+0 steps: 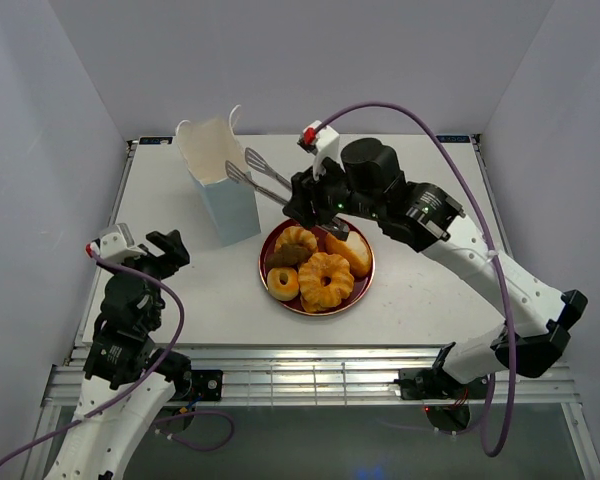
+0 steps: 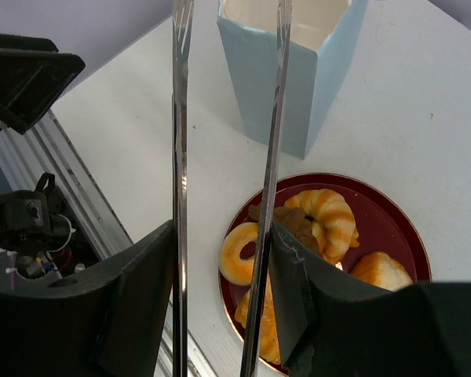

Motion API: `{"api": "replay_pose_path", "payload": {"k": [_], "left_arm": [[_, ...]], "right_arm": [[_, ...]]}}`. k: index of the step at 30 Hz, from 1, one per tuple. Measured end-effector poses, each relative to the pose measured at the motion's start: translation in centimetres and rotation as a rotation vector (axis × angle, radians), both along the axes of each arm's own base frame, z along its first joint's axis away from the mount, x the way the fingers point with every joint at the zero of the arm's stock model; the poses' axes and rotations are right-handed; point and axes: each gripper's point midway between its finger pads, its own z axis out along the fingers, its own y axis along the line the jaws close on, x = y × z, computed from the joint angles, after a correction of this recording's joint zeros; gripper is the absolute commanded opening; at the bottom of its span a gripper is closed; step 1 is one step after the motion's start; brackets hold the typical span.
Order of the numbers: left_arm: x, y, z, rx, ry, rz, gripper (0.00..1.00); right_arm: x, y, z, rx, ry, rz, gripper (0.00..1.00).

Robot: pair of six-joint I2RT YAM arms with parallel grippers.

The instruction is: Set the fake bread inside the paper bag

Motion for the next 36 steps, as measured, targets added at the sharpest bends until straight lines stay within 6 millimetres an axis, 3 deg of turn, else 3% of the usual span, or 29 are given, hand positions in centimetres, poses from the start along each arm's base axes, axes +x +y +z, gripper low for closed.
{"api": "replay_pose_path", "payload": {"k": [7, 10, 12, 18, 23, 34, 36], "left_arm": [[0.1, -0.1, -0.1, 0.004, 0.006, -0.002, 0.94], [0.1, -0.1, -0.2, 0.005, 0.008, -0.004, 0.85], [0.1, -0.1, -0.2, 0.008, 0.008, -0.004, 0.84], [0.1, -0.1, -0.2, 0.009, 0.009, -0.004, 0.89], [0.2, -0.1, -0.2, 0.01, 0.01, -0.005, 0.98], [0.2, -0.1, -0.3, 0.012, 0.015, -0.005, 0.98], [0.2, -0.1, -0.3, 0.011, 0.015, -0.005, 0.91]], "right_arm": [[-2.3, -3.7, -5.6, -0.096, 0.068, -0.025, 0.54], [-3.0, -5.2, -8.6, -0.141, 0.104, -0.048, 0.54], [-3.6, -6.3, -10.7, -0.177, 0.13, -0.064, 0.54], [-5.2, -8.7, -15.9, -0.252, 0.225, -0.103, 0.52], [-5.7, -9.1, -18.8, -0.278, 0.292, -0.135, 0.52], [-5.0, -8.5, -20.7, -0.295, 0.32, -0.172, 0.52], [-4.8, -8.3, -20.9, -0.292, 0.319, -0.173, 0.52]]}}
